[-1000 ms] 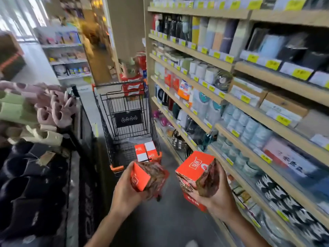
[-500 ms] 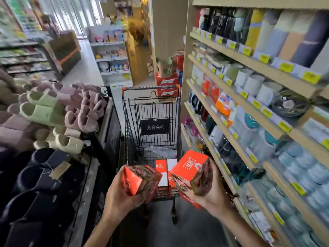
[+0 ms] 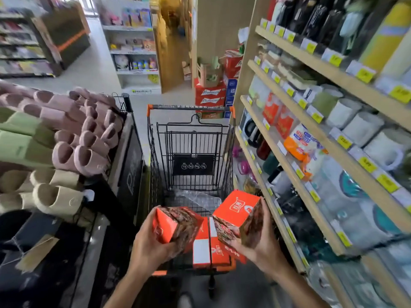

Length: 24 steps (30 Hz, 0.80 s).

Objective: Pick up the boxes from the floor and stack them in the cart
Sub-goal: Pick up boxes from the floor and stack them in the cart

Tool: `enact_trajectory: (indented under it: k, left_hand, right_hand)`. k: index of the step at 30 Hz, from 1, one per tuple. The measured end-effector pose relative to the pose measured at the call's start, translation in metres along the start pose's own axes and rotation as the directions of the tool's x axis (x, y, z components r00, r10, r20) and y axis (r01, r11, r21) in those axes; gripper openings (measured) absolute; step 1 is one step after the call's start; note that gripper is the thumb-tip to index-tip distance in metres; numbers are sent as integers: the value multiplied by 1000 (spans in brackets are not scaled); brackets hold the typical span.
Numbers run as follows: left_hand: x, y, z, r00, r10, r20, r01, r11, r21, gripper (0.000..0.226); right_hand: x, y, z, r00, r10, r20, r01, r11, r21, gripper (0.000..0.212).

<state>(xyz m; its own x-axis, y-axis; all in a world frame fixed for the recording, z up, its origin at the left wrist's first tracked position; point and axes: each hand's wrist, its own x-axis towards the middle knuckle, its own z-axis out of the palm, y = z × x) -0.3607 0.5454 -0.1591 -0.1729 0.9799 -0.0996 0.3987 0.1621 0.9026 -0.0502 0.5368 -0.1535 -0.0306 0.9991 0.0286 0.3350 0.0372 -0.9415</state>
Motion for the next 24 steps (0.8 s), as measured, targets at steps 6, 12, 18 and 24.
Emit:
enact_trajectory:
  k: [6,12,18,24]
  left_hand:
    - [75,-8,-7,998,10,55,-13,998,54,111]
    - [109,-11,2,997,-7,82,1,997,81,113]
    - [134,-15,20,995,-43,88,33,994,108,113]
    - [151,-10,43,993,-118,-5,118,987,107,110]
  right_hand:
    - [51,-1,14,995,95,-20,-95,995,16,130]
    - [81,7,16,992,128,-22,-127,991,44,137]
    - [121,25,7,978,207,12,-207,978,38,137]
    - [177,57,0,979,191,74,-186,980,-73,145]
